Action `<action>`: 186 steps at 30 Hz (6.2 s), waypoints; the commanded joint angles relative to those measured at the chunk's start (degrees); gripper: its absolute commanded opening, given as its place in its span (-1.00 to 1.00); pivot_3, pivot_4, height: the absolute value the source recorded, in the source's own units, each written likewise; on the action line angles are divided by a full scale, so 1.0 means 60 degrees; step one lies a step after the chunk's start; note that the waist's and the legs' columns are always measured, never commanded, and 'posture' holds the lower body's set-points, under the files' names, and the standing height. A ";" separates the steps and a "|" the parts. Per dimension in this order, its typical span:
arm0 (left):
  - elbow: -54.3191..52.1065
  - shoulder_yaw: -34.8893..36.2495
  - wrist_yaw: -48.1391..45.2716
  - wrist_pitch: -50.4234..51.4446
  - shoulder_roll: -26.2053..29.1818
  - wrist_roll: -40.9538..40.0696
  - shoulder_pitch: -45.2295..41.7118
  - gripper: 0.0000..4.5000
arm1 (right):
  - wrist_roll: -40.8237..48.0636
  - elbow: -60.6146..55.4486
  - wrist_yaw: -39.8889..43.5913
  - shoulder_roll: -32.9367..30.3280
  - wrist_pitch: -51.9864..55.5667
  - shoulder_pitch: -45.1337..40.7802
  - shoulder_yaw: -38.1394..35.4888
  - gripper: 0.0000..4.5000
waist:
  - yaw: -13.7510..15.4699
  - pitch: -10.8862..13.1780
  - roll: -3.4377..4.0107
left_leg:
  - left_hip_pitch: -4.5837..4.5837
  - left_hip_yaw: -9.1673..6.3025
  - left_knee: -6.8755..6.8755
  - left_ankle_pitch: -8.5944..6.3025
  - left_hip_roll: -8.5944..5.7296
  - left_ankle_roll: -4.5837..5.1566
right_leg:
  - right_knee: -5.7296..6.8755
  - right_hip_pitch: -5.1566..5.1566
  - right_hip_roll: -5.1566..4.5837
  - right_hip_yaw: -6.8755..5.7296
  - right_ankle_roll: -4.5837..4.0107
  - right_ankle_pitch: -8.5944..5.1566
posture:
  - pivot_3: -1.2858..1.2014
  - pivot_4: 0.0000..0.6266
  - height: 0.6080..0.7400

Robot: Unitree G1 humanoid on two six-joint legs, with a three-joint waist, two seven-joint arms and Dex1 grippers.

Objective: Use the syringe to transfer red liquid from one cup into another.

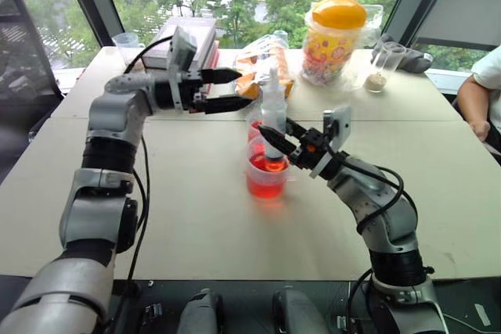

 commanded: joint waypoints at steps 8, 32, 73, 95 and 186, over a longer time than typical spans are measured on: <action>-0.1871 0.0675 0.0900 0.0910 0.0658 -0.0599 0.0829 0.97 | 0.0711 0.0864 -0.0226 -0.0333 0.0224 -0.2457 -0.1085 -0.38 | 0.0005 0.0001 0.0001 | -0.0001 0.0007 0.0007 -0.0001 -0.0001 0.0001 | -0.0003 0.0002 -0.0005 0.0002 -0.0001 0.0001 | 0.03 -0.52 1.00; 0.1006 0.0382 0.1317 -0.0945 -0.0856 -0.0258 -0.1832 0.97 | -0.1784 0.9641 0.1120 0.0689 -0.5755 -0.5426 -0.1057 -0.38 | -0.0022 0.0004 0.0006 | -0.0012 0.0022 -0.0008 -0.0001 0.0001 0.0002 | -0.0013 -0.0009 -0.0003 -0.0001 0.0004 0.0001 | 0.03 -0.52 1.00; 0.5789 0.0766 0.0230 -0.3153 -0.2105 0.1390 -0.3967 -0.99 | -0.1987 0.8611 0.1413 0.0912 -0.5304 -0.5593 -0.0849 -0.38 | -0.0255 0.0006 0.0006 | -0.0014 0.0021 -0.0018 -0.0002 0.0001 0.0003 | -0.0014 -0.0015 -0.0003 0.0001 0.0009 -0.0002 | 0.03 -0.52 1.00; 0.5773 0.0721 0.0089 -0.3106 -0.1987 0.1591 -0.3733 -0.99 | -0.1387 0.6243 0.1096 0.0780 -0.2863 -0.6012 -0.1060 -0.38 | -0.0254 0.0006 0.0006 | -0.0015 0.0021 -0.0018 -0.0002 0.0001 0.0003 | -0.0014 -0.0016 -0.0004 0.0001 0.0009 -0.0002 | 0.03 -0.52 1.00; -0.5028 0.0257 0.1478 0.2054 0.0439 -0.1620 0.3558 1.00 | -0.0553 0.3087 0.0992 -0.6244 0.9000 -0.4193 -0.0948 0.96 | -0.0156 0.0006 0.0008 | -0.0038 0.0017 -0.0022 -0.0014 -0.0002 0.0021 | -0.0034 -0.0034 -0.0017 0.0004 0.0004 -0.0002 | 0.03 -0.52 1.00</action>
